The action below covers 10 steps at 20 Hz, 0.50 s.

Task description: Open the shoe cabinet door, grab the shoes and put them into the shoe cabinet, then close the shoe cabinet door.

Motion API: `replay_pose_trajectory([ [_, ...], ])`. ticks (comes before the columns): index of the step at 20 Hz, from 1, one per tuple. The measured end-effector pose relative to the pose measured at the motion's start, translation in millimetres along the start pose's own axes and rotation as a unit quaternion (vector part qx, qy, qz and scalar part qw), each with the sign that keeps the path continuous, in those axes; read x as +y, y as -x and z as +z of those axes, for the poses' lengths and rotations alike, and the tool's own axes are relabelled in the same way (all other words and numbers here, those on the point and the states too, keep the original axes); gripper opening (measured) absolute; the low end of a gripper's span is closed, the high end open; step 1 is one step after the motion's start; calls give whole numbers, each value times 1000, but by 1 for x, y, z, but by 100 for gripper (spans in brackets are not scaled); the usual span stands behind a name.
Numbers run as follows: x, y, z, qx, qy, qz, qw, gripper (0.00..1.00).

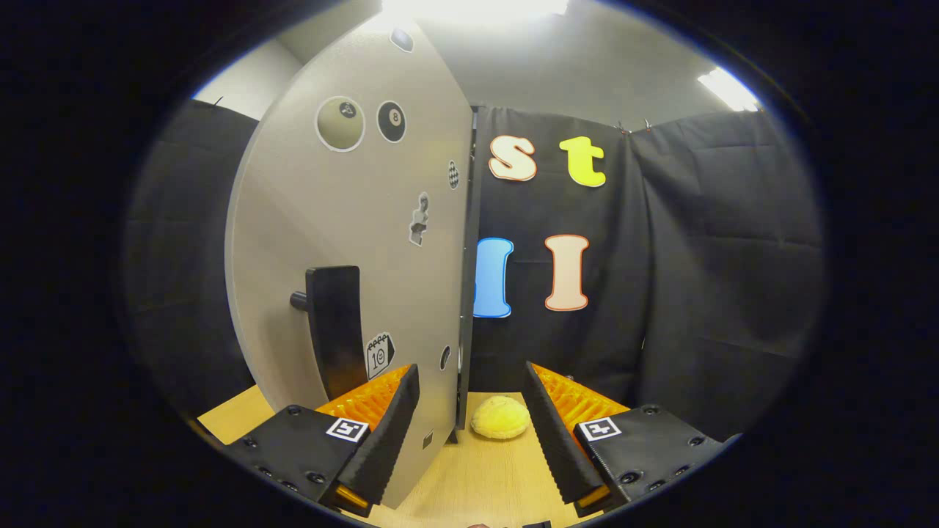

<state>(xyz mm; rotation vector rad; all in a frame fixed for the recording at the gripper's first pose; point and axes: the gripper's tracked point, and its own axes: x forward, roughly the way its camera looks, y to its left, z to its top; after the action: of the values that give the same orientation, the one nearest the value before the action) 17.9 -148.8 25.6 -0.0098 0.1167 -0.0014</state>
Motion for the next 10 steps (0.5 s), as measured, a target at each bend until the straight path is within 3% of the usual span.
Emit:
replay_pose_trajectory([
  [4,44,-12,2,-5,-3,6,1000,88],
  [10,107,-61,19,-12,-11,58,998,93],
])
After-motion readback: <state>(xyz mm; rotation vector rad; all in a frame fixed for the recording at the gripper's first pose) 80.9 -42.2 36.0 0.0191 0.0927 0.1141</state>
